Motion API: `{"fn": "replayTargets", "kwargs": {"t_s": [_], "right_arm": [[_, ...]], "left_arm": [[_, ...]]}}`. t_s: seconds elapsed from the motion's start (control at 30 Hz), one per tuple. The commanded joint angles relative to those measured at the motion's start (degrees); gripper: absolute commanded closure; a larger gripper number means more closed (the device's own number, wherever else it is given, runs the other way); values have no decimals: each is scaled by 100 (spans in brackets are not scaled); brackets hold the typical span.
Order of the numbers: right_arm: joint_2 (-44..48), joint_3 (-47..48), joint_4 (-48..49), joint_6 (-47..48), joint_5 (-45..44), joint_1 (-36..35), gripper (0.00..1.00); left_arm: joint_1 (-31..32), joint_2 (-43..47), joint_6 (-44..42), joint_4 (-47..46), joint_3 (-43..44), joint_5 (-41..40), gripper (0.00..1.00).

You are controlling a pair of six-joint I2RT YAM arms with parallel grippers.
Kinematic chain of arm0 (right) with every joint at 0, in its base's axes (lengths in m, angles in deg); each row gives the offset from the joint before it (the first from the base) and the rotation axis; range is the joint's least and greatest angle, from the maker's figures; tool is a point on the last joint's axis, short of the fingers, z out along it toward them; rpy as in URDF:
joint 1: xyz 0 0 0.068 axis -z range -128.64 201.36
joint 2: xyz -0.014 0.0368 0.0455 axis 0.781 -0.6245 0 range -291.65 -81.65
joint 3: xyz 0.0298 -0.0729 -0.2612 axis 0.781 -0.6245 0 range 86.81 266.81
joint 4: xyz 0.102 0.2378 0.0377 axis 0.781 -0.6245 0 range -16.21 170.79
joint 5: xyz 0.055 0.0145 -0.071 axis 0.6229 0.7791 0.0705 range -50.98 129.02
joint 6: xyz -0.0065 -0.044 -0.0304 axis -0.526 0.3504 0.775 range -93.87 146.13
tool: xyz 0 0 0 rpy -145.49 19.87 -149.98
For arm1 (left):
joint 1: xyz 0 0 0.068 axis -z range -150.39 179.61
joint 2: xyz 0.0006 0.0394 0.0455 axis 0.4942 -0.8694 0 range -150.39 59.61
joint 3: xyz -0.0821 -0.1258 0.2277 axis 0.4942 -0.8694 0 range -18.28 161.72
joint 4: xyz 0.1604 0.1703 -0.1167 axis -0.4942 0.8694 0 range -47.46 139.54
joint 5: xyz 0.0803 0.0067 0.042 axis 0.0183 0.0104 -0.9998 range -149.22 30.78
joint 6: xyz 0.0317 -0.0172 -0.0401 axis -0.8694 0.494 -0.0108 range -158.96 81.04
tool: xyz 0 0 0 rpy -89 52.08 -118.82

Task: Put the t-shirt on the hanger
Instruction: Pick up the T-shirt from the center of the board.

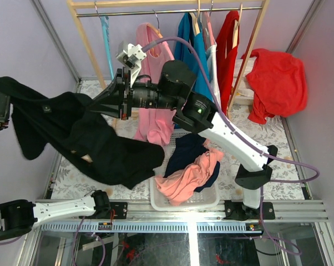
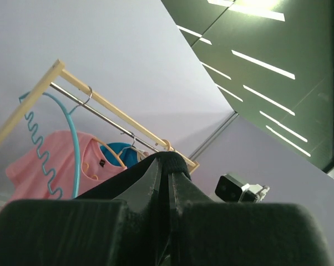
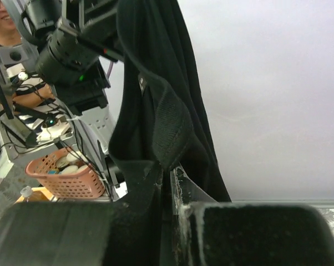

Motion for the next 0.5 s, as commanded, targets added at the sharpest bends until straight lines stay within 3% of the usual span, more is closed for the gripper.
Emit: {"fn": "replayTargets", "kwargs": {"t_s": [0.0,0.2,0.47], "right_arm": [[68,-116,914,-314,418,105,100],[-435,250,993,-520,484,163,100],[263,-1035,753,-164,258,213,100]], "left_arm": [[-19,-195,-703,-527,214,-61,100],[-16,-182,-793,-244,267,-416,100],[-9,41,200,828,-641,-1148,100]]}}
